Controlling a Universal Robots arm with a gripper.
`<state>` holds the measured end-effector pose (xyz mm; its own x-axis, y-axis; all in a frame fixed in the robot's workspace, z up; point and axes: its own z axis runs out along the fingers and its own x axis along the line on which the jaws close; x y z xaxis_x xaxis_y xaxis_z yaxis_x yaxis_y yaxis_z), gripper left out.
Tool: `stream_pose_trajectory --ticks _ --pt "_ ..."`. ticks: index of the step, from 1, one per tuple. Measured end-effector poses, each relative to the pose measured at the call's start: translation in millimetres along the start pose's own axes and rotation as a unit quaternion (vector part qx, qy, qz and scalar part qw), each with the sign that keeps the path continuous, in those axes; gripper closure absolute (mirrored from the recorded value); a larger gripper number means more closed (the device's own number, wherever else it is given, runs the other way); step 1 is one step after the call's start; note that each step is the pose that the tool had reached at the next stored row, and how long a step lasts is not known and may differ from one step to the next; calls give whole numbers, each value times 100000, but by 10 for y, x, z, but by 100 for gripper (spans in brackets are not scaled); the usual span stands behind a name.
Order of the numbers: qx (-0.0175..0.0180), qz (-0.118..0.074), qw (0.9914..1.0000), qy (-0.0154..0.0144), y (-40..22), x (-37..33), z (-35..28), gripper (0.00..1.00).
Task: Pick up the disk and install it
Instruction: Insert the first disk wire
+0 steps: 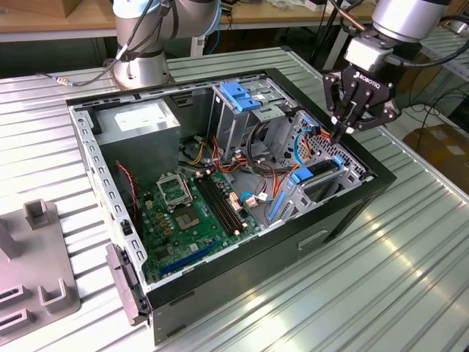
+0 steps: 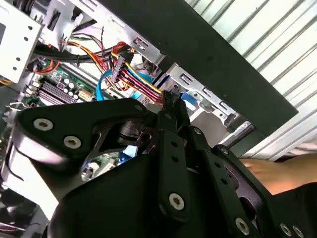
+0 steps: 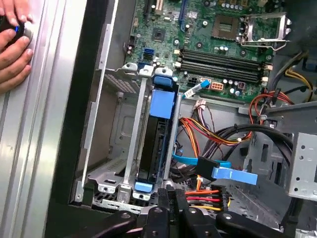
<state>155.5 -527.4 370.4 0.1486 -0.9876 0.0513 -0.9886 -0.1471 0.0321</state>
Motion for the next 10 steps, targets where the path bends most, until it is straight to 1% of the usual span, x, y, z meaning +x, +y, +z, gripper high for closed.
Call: stream_pose_trajectory --ticks 1,4,6,7,8,10 --pt "-181 3486 99939 -110 6 0 2 83" --pt "-179 3512 99938 -111 7 -1 2 83" --pt "-200 3867 99925 -117 7 -1 3 83" --pt "-228 4403 99903 -138 8 -2 3 83" --pt "-284 5503 99848 -179 7 -2 5 83" --pt "-350 6797 99768 -215 7 -2 6 83"
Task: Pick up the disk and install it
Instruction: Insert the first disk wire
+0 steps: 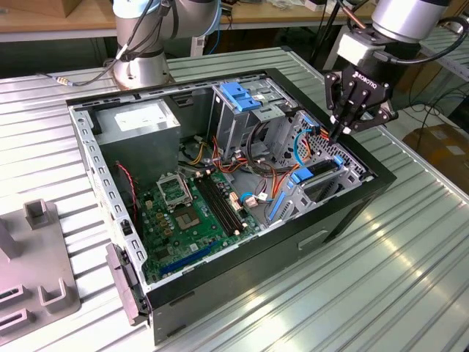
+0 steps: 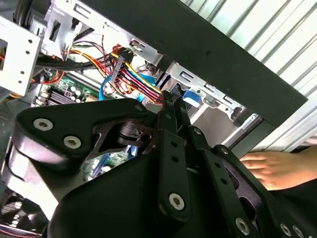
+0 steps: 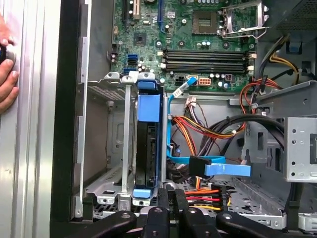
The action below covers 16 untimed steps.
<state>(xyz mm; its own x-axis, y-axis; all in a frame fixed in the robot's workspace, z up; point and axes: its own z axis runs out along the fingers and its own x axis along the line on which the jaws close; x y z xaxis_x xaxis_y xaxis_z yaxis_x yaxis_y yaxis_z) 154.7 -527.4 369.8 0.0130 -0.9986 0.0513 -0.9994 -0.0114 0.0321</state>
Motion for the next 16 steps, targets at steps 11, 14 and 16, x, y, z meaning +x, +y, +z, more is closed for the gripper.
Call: stream_pose_trajectory --ticks 11,14,16 --pt "-48 936 99996 -30 64 0 5 83" --pt "-48 938 99996 -32 64 0 5 83" --pt "-48 939 99996 -35 64 0 5 83"
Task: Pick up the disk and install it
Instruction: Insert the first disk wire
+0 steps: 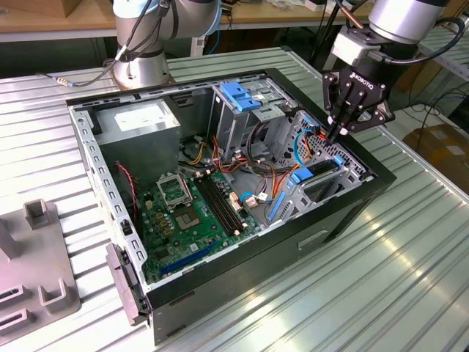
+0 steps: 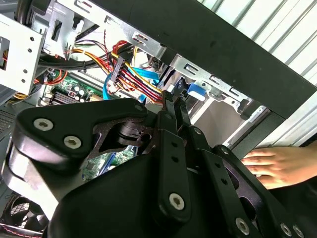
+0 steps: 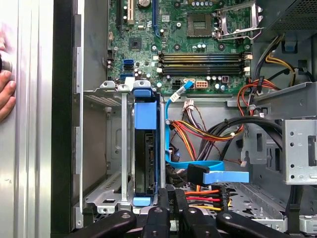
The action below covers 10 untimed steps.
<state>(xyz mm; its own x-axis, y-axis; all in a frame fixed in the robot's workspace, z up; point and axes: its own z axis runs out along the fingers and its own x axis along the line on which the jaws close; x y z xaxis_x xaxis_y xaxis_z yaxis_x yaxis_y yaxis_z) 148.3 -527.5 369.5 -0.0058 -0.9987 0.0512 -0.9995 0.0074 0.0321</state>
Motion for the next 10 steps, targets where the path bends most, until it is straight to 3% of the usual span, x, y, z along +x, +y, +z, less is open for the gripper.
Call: stream_pose_trajectory --ticks 4,6,10 --pt "-13 18 100000 0 0 9 3 83" --pt "-14 14 100000 -8 37 25 14 83" --pt "217 828 99996 -25 70 27 73 83"
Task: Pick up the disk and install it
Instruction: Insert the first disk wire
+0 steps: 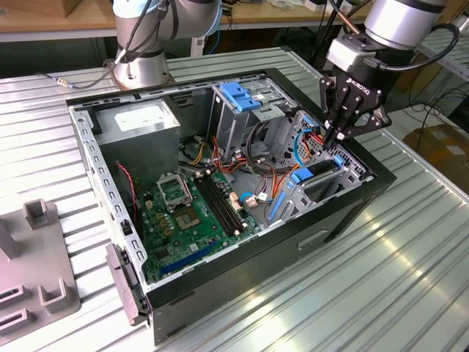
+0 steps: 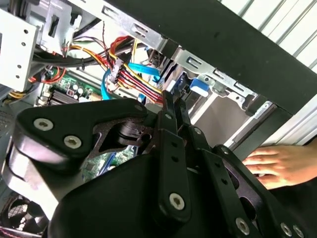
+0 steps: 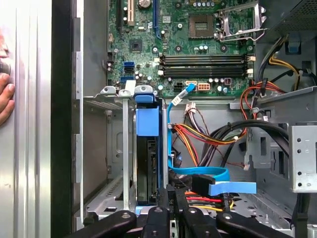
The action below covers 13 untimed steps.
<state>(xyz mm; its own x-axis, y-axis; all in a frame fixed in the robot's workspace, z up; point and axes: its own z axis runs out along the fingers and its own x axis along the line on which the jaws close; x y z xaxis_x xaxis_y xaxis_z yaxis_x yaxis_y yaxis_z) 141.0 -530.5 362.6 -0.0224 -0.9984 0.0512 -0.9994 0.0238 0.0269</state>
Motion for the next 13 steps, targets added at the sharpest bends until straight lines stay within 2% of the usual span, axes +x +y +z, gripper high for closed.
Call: stream_pose_trajectory --ticks 1,6,7,9,11,13 --pt "56 97 100000 -2 5 0 13 83" --pt "1157 56 99993 -23 58 29 59 83" --pt "1943 -43 99981 -40 73 41 67 83" --pt "2518 -46 99968 -63 101 50 74 83" --pt "2596 -38 99966 -69 135 63 77 83" --pt "2596 -38 99966 -65 140 121 83 83"
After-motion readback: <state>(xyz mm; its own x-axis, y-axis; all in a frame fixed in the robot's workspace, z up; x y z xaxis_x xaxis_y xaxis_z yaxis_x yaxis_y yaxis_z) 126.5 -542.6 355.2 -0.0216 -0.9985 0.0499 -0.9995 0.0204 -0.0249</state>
